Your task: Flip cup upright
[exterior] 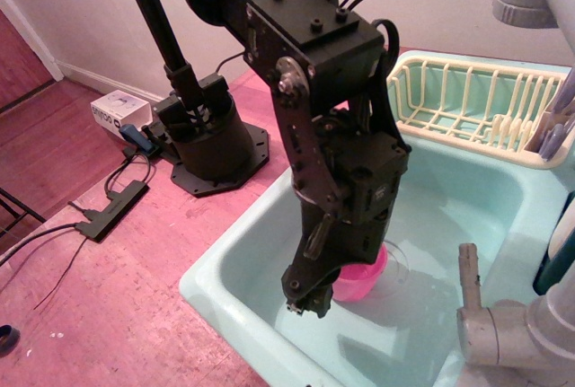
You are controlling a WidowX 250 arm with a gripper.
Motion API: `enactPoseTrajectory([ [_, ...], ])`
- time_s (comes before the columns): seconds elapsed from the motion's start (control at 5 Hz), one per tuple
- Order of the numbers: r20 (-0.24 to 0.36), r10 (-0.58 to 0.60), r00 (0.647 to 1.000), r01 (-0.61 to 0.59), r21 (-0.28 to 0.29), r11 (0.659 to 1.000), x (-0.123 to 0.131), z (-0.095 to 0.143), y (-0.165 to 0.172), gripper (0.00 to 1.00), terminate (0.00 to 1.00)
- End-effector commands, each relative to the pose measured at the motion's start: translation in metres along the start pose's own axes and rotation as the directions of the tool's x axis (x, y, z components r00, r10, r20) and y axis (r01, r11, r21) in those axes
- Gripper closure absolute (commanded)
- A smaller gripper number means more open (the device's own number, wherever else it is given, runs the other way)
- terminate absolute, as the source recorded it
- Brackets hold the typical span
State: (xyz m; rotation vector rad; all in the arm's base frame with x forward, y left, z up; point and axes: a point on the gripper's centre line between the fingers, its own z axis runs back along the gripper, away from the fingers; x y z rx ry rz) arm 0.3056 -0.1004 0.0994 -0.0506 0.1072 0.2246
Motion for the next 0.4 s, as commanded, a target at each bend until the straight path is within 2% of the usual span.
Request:
enactPoseTrajectory([
  [0.0,0.054,-0.01,0.999,0.012,-0.026,1.0,0.0035,0.0173,-0.0022,0.0,0.0],
  [0.2,0.054,-0.01,0.999,0.012,-0.026,1.0,0.0035,0.0173,-0.0022,0.0,1.0],
])
